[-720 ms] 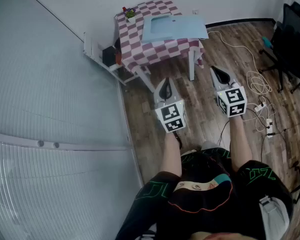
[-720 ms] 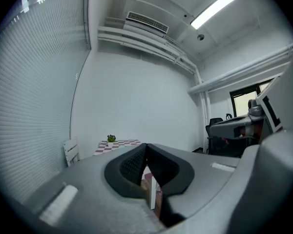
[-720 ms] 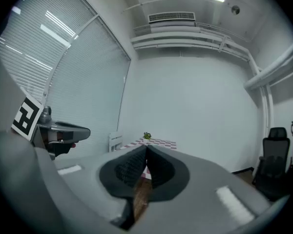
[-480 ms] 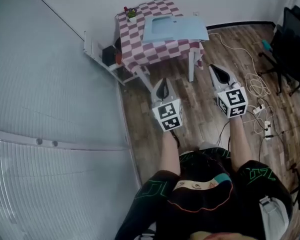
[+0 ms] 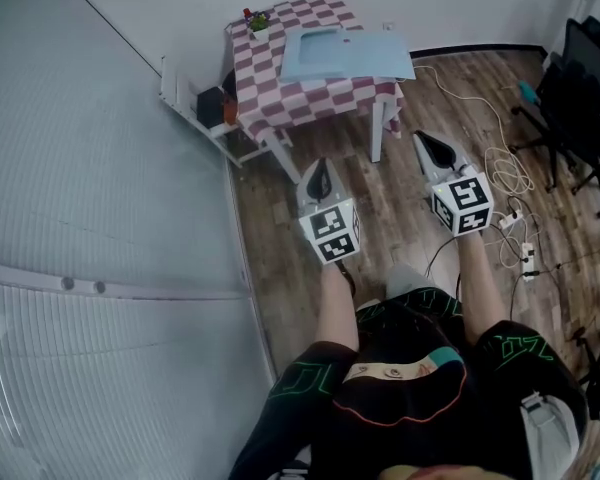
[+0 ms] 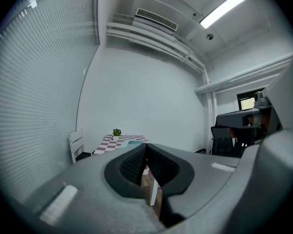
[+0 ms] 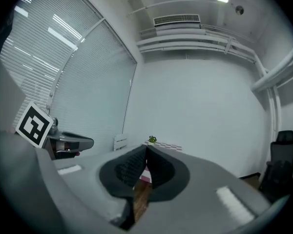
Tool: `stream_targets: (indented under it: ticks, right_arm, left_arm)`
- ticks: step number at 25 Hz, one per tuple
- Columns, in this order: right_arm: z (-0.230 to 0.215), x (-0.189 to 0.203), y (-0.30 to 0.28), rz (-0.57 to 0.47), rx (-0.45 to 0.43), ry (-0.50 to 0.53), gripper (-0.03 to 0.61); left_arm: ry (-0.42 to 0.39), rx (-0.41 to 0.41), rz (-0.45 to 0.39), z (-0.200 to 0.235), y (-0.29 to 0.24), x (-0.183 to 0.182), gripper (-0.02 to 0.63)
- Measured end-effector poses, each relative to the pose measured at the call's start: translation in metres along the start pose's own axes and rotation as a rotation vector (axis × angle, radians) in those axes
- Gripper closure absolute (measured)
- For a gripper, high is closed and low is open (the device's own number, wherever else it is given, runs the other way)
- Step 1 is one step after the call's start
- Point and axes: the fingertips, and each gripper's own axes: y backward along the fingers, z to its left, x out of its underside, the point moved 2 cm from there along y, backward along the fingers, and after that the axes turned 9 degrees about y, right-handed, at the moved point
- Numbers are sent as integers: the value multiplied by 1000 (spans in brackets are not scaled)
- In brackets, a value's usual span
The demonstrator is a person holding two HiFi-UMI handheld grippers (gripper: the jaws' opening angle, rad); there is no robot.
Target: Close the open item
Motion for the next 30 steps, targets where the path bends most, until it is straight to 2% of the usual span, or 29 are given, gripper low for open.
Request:
stream_targets:
  ticks: [7,12,15,22,26,30]
  right_arm:
    - [4,30,-34,28,-39,-72,575]
    - [12,71,-62,103,-99,-145,575]
    - [4,90,-83,134,-123,-171,575]
    - [-36,139,-120,210,-128,-206,575]
    - [-64,169,-137,252,-114,-231,575]
    - [-83,184,-160,259,-120,-246,575]
  left_arm:
    - [1,-62,69,24,-17,28,606]
    - [-11,-88,171,27,-37,61,606]
    - [-6,-104,183,23,-64,70,606]
    - [35,-119,225,6,-129,100,606]
    - [47,-98,258,-12,-164,119,606]
    - [42,-78,267,-27,-194,124,606]
